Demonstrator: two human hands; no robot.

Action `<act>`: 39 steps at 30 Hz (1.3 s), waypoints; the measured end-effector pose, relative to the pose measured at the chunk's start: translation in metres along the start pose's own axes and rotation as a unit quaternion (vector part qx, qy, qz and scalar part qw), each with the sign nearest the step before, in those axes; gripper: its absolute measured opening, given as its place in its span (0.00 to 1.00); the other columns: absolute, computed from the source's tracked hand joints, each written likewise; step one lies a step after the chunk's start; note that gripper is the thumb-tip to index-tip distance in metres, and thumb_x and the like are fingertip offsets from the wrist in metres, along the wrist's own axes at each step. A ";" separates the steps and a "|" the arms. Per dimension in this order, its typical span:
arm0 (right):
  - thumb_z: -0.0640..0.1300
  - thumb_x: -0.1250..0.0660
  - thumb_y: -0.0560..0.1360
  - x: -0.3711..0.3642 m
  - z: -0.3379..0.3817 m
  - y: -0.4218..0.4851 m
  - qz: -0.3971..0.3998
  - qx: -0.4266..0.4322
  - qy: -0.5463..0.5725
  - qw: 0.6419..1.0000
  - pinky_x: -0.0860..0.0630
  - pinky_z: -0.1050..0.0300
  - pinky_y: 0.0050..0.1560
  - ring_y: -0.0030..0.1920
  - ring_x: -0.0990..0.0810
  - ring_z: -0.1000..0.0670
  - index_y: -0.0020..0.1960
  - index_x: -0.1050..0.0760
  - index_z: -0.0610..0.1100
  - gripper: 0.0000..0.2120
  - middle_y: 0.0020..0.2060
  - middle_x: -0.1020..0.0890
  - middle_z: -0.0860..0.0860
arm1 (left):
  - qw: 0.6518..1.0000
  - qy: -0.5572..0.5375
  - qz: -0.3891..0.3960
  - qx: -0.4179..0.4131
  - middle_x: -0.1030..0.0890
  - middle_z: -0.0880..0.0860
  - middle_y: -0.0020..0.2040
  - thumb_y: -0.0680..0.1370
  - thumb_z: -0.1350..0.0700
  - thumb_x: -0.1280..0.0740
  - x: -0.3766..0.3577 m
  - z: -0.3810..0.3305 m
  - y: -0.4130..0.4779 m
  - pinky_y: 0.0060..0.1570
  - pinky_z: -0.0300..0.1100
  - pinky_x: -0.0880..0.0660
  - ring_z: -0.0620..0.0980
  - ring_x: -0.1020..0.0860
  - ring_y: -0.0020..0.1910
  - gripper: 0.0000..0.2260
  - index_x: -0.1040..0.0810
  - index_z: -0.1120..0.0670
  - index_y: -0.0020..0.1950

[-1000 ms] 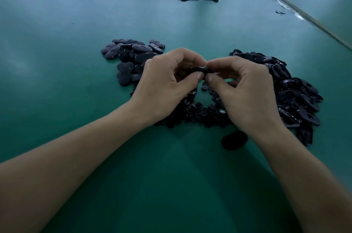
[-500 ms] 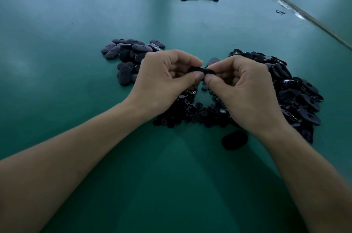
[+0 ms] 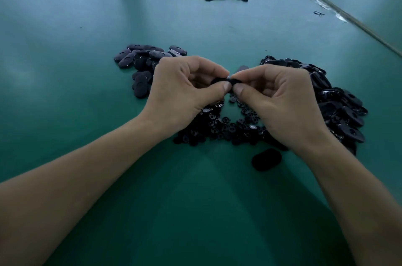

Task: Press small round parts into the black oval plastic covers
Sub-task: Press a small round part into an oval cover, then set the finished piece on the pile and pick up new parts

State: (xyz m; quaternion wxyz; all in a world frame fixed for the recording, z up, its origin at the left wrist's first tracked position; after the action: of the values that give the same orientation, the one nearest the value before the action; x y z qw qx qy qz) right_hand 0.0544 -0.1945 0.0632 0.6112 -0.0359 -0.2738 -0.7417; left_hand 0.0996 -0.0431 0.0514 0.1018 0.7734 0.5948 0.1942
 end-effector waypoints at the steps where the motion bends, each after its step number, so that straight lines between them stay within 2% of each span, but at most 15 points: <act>1: 0.35 0.26 0.74 0.001 -0.001 0.000 -0.001 -0.002 0.006 1.000 0.17 0.51 0.48 0.41 0.15 0.52 0.44 0.17 0.52 0.11 0.38 0.14 0.52 | 1.000 -0.003 0.003 -0.004 0.14 0.52 0.37 0.72 0.65 0.24 -0.001 -0.001 0.000 0.39 0.39 0.18 0.46 0.17 0.34 0.09 0.17 0.51 0.44; 7: 0.36 0.27 0.74 0.003 -0.003 0.001 -0.005 -0.006 0.008 1.000 0.17 0.56 0.45 0.41 0.15 0.53 0.44 0.17 0.52 0.10 0.39 0.13 0.53 | 1.000 -0.009 0.018 -0.004 0.14 0.53 0.37 0.73 0.67 0.25 -0.006 -0.001 0.000 0.40 0.38 0.19 0.47 0.16 0.35 0.10 0.17 0.53 0.45; 12: 0.38 0.27 0.73 0.005 0.003 0.001 -0.011 0.011 0.006 1.000 0.17 0.55 0.47 0.42 0.14 0.54 0.45 0.17 0.54 0.10 0.41 0.13 0.54 | 1.000 -0.014 0.004 -0.008 0.15 0.53 0.36 0.72 0.67 0.24 -0.002 -0.002 0.002 0.39 0.41 0.17 0.47 0.17 0.32 0.08 0.17 0.54 0.43; 15: 0.38 0.28 0.75 0.009 -0.002 0.002 -0.031 0.001 -0.006 1.000 0.19 0.59 0.45 0.41 0.15 0.54 0.47 0.17 0.51 0.08 0.40 0.13 0.54 | 1.000 0.000 -0.006 -0.008 0.15 0.53 0.35 0.72 0.66 0.24 0.000 0.000 0.003 0.39 0.44 0.17 0.48 0.17 0.32 0.08 0.17 0.53 0.42; 18: 0.38 0.32 0.77 0.033 -0.011 0.003 -0.109 -0.031 -0.125 0.986 0.20 0.59 0.52 0.44 0.16 0.56 0.53 0.16 0.47 0.09 0.42 0.15 0.56 | 0.999 0.003 -0.041 -0.010 0.15 0.52 0.34 0.73 0.66 0.25 0.010 0.004 0.006 0.36 0.42 0.19 0.50 0.17 0.32 0.08 0.18 0.53 0.44; 20: 0.35 0.37 0.78 0.047 -0.012 0.000 -0.142 -0.047 -0.250 0.957 0.25 0.60 0.61 0.52 0.17 0.52 0.59 0.18 0.45 0.14 0.49 0.15 0.52 | 0.997 -0.004 -0.080 0.001 0.15 0.50 0.35 0.74 0.65 0.27 0.023 0.010 0.009 0.37 0.40 0.19 0.50 0.16 0.32 0.08 0.19 0.53 0.46; 21: 0.34 0.39 0.77 0.051 -0.014 -0.001 -0.141 -0.055 -0.301 0.942 0.28 0.60 0.63 0.56 0.19 0.48 0.61 0.19 0.45 0.17 0.53 0.17 0.48 | 0.995 -0.008 -0.102 0.008 0.15 0.49 0.34 0.75 0.65 0.27 0.029 0.013 0.011 0.38 0.41 0.19 0.49 0.17 0.32 0.08 0.19 0.52 0.46; 24: 0.38 0.39 0.79 0.045 -0.025 -0.002 -0.085 -0.084 -0.401 0.908 0.32 0.49 0.65 0.63 0.27 0.38 0.68 0.24 0.44 0.19 0.61 0.21 0.41 | 0.986 0.021 -0.163 0.026 0.16 0.44 0.34 0.74 0.62 0.29 0.047 0.020 0.014 0.41 0.43 0.18 0.46 0.18 0.34 0.09 0.19 0.46 0.46; 28: 0.46 0.39 0.80 0.038 -0.037 -0.004 -0.041 -0.127 -0.463 0.876 0.35 0.43 0.65 0.65 0.32 0.36 0.71 0.27 0.47 0.19 0.65 0.25 0.41 | 0.978 0.044 -0.199 0.055 0.14 0.47 0.41 0.73 0.59 0.30 0.063 0.031 0.019 0.49 0.51 0.17 0.50 0.15 0.42 0.07 0.19 0.47 0.45; 31: 0.51 0.40 0.81 0.036 -0.042 -0.006 -0.027 -0.145 -0.483 0.863 0.38 0.44 0.63 0.66 0.34 0.39 0.69 0.25 0.51 0.18 0.65 0.26 0.44 | 0.975 0.071 -0.199 0.065 0.15 0.43 0.38 0.75 0.60 0.29 0.069 0.034 0.021 0.48 0.48 0.17 0.45 0.15 0.41 0.06 0.19 0.48 0.45; 34: 0.51 0.37 0.80 0.037 -0.041 -0.005 -0.036 -0.140 -0.485 0.862 0.37 0.45 0.60 0.64 0.32 0.39 0.62 0.20 0.52 0.13 0.62 0.23 0.45 | 0.969 0.140 -0.194 0.065 0.18 0.32 0.34 0.75 0.58 0.29 0.072 0.030 0.020 0.45 0.36 0.19 0.34 0.18 0.35 0.09 0.20 0.44 0.40; 35: 0.50 0.36 0.80 0.038 -0.039 -0.005 -0.043 -0.136 -0.481 0.865 0.37 0.45 0.58 0.63 0.31 0.39 0.60 0.19 0.52 0.12 0.60 0.22 0.45 | 0.961 0.181 -0.199 0.065 0.19 0.31 0.32 0.75 0.56 0.29 0.073 0.028 0.020 0.45 0.35 0.20 0.32 0.20 0.34 0.09 0.21 0.42 0.39; 37: 0.50 0.35 0.79 0.038 -0.035 -0.004 -0.052 -0.126 -0.478 0.868 0.38 0.47 0.54 0.61 0.30 0.40 0.55 0.19 0.51 0.08 0.56 0.21 0.46 | 0.947 0.241 -0.201 0.069 0.19 0.35 0.33 0.74 0.52 0.29 0.076 0.025 0.019 0.51 0.43 0.20 0.34 0.21 0.35 0.08 0.21 0.40 0.38; 39: 0.49 0.35 0.79 0.037 -0.033 -0.004 -0.054 -0.118 -0.477 0.869 0.42 0.50 0.50 0.59 0.29 0.41 0.51 0.19 0.51 0.06 0.52 0.19 0.48 | 0.939 0.275 -0.191 0.076 0.17 0.40 0.39 0.74 0.51 0.29 0.075 0.024 0.019 0.56 0.51 0.22 0.46 0.19 0.44 0.05 0.20 0.40 0.42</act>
State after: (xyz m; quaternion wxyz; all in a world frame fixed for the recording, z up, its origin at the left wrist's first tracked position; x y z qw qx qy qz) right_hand 0.0503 -0.2419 0.0480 0.3560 -0.4423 -0.4440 -0.6931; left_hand 0.1433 0.0253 0.0503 -0.0892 0.5670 0.7492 0.3305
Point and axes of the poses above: each hand's wrist, its own y-axis towards the middle knuckle, its own x-axis out of the back of the hand, z = x × y, the point moved 10 cm from there along y, towards the middle knuckle
